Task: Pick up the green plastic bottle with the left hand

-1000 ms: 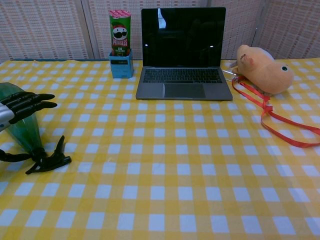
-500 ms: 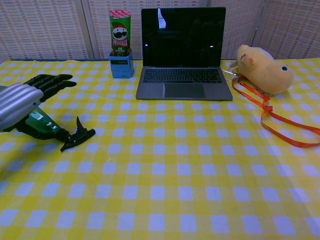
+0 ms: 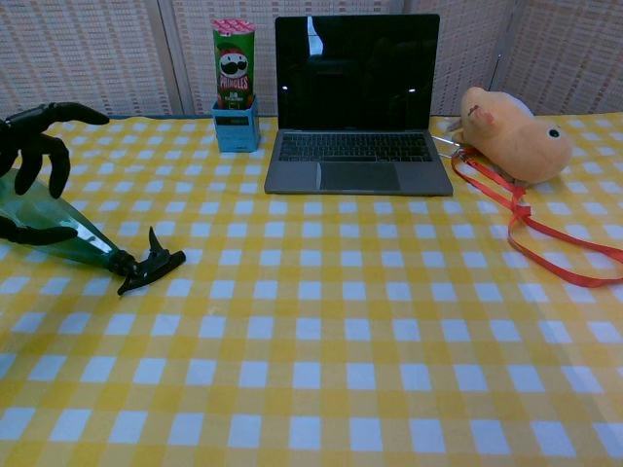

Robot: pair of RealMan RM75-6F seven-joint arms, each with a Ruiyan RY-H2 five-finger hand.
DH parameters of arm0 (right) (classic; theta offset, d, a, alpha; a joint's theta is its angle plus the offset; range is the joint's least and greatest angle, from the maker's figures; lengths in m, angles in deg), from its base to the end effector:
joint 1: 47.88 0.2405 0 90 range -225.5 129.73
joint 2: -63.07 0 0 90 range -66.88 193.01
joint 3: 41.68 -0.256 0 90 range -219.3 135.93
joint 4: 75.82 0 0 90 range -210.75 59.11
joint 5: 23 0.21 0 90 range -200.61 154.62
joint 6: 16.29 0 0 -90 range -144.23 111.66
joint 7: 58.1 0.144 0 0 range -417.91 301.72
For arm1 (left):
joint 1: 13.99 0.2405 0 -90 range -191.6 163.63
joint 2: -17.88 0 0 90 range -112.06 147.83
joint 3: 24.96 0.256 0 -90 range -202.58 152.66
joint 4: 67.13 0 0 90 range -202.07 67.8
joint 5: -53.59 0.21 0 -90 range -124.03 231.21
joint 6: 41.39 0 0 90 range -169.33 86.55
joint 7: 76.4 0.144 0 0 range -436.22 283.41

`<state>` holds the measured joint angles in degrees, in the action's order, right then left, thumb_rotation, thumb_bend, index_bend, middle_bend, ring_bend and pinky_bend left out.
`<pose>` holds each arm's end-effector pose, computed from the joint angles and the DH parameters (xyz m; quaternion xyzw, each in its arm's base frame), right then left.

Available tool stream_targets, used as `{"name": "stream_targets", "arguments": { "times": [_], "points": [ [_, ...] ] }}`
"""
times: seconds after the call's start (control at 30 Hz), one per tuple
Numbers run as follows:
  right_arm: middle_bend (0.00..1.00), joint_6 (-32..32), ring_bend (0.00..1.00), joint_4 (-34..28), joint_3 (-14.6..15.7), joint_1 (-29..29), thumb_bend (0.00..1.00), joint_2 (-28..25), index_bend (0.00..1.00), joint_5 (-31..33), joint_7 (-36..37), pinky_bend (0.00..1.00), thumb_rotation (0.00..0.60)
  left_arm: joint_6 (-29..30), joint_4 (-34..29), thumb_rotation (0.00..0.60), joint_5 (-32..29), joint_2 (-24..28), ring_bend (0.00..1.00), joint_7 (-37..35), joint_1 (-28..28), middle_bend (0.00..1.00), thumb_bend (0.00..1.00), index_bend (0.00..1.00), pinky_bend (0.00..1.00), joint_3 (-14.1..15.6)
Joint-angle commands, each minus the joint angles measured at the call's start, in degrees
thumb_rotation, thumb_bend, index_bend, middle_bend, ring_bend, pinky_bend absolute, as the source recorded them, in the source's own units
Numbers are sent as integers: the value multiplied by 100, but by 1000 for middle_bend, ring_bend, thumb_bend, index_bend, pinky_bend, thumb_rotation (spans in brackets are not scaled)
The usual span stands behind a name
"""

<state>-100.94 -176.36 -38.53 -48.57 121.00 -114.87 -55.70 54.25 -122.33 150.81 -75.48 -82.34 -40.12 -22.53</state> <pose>-0.3001 -0.1275 0.1605 0.6069 -0.4517 0.3662 0.5417 -0.2477 0.2716 0.0431 -0.6912 -0.1839 -0.5374 0.4468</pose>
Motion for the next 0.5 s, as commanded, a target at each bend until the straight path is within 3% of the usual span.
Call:
{"name": "stream_targets", "arguments": {
  "times": [0.03, 0.3, 0.5],
  "points": [
    [0, 11, 0, -12, 17, 11, 355, 0, 0, -43, -1, 0, 600, -1055, -1900, 600, -281, 1225, 1000, 1102, 37, 1000, 127, 371, 1000, 269],
    [0, 36, 0, -6, 22, 22, 355, -5, 0, -43, 4, 0, 600, -2034, -2063, 600, -972, 1246, 1000, 1664, -133, 1000, 133, 329, 1000, -70],
    [0, 133, 0, -34, 23, 49, 355, -20, 0, 37, -1, 0, 600, -2432, -1577, 600, -1303, 908, 1000, 2371, -246, 1000, 134, 300, 1000, -286]
  ]
}}
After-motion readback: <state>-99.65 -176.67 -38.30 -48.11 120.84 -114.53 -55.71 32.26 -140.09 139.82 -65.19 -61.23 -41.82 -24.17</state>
